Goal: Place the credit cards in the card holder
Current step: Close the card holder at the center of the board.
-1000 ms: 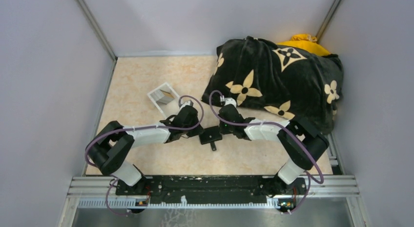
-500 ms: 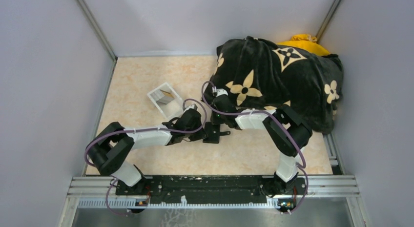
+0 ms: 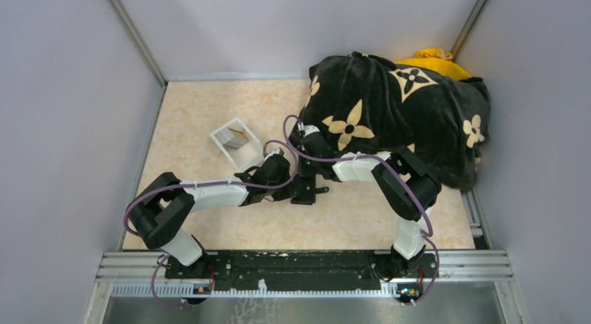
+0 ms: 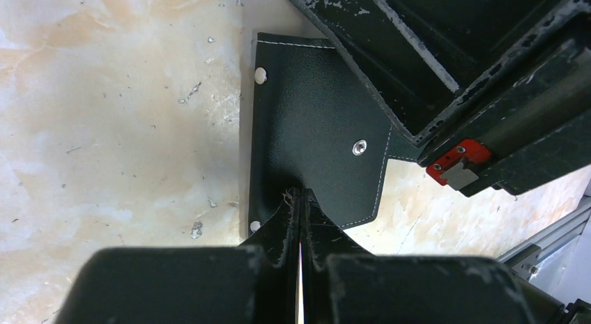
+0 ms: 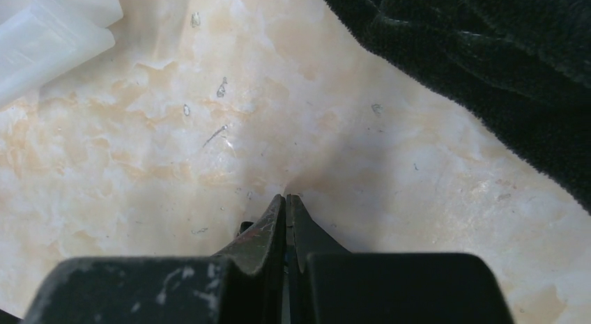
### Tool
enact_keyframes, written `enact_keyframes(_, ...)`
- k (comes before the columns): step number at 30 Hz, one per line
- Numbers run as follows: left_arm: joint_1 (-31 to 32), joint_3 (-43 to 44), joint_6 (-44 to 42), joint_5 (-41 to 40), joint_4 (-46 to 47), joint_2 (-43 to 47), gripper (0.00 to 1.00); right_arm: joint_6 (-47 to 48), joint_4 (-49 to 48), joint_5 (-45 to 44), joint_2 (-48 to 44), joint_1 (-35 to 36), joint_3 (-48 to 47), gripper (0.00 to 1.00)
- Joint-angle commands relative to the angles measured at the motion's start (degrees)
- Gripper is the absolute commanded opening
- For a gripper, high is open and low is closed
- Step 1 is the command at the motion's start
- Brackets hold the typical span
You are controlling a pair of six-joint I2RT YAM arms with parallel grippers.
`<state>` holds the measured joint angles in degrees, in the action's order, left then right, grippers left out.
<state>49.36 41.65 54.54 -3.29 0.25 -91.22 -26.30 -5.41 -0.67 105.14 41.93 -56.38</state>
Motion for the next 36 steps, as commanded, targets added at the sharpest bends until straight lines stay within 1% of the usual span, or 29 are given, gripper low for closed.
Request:
enact_keyframes(1, 1.6, -2.6, 0.6, 0.6, -10.2, -6.2, 0.00, 2.2, 2.0, -4.4, -4.3, 0.0, -1.8, 0.06)
enact_keyframes(3, 1.8, -2.4, 1.0, 0.7, -10.2, -7.2, 0.00, 2.5, 2.6, -6.7, -6.7, -0.1, -0.9, 0.12)
enact_keyframes(7, 2.2, -2.4, 1.6, 0.4, -10.2, -7.9, 0.00, 2.4, 3.7, -11.9, -13.0, -0.4, 1.1, 0.30)
enact_keyframes(9, 2.3, -2.4, 1.6, 0.4, -10.2, -7.9, 0.00, 2.3, 4.3, -13.6, -15.5, -0.5, 2.2, 0.35)
enact_keyframes(10, 2.3, -2.4, 1.5, 0.4, -10.3, -7.8, 0.00, 2.2, 4.6, -14.3, -16.7, -0.5, 2.8, 0.40)
enact_keyframes(11, 2.3, -2.4, 1.4, 0.4, -10.3, -7.8, 0.00, 1.9, 4.8, -15.1, -17.9, -0.5, 3.6, 0.54)
enact_keyframes(12, 2.3, -2.4, 1.4, 0.4, -10.5, -7.7, 0.00, 1.5, 4.9, -15.8, -19.0, -0.6, 4.5, 0.64)
enact_keyframes(13, 2.3, -2.6, 1.2, 0.4, -10.4, -7.7, 0.00, 1.2, 5.1, -16.5, -19.9, -0.5, 5.3, 0.72)
enact_keyframes(14, 2.3, -2.7, 1.2, 0.4, -10.4, -7.6, 0.00, 0.7, 5.2, -16.8, -20.8, -0.5, 6.3, 0.74)
enact_keyframes(15, 2.2, -2.9, 1.2, 0.5, -10.4, -7.5, 0.00, 0.2, 5.4, -16.6, -21.5, -0.6, 7.1, 0.75)
enact_keyframes(17, 2.3, -3.2, 1.0, 0.6, -10.4, -7.3, 0.00, -0.6, 6.0, -15.3, -22.7, -0.6, 8.8, 0.70)
enact_keyframes(18, 2.3, -3.4, 1.0, 0.7, -10.4, -7.1, 0.00, -1.1, 6.0, -15.2, -23.4, -0.7, 9.9, 0.65)
enact_keyframes(20, 2.3, -3.9, 1.0, 0.6, -10.4, -6.6, 0.00, -3.8, 5.5, -16.4, -25.7, -0.7, 12.8, 0.49)
enact_keyframes(23, 2.3, -4.5, 1.0, 0.4, -10.6, -5.9, 0.00, -7.7, 3.6, -17.8, -30.9, -0.7, 17.9, 0.38)
enact_keyframes(25, 2.3, -4.8, 0.9, 0.3, -10.8, -5.5, 0.00, -9.0, 4.1, -16.8, -33.2, -0.7, 19.7, 0.36)
enact_keyframes(29, 2.3, -4.9, 0.8, 0.0, -11.2, -5.1, 0.00, -10.5, 6.3, -14.8, -35.0, -0.6, 20.7, 0.36)
enact_keyframes(36, 2.3, -5.0, 1.0, 0.0, -11.3, -5.0, 0.00, -11.9, 8.0, -12.8, -33.6, -0.7, 21.4, 0.37)
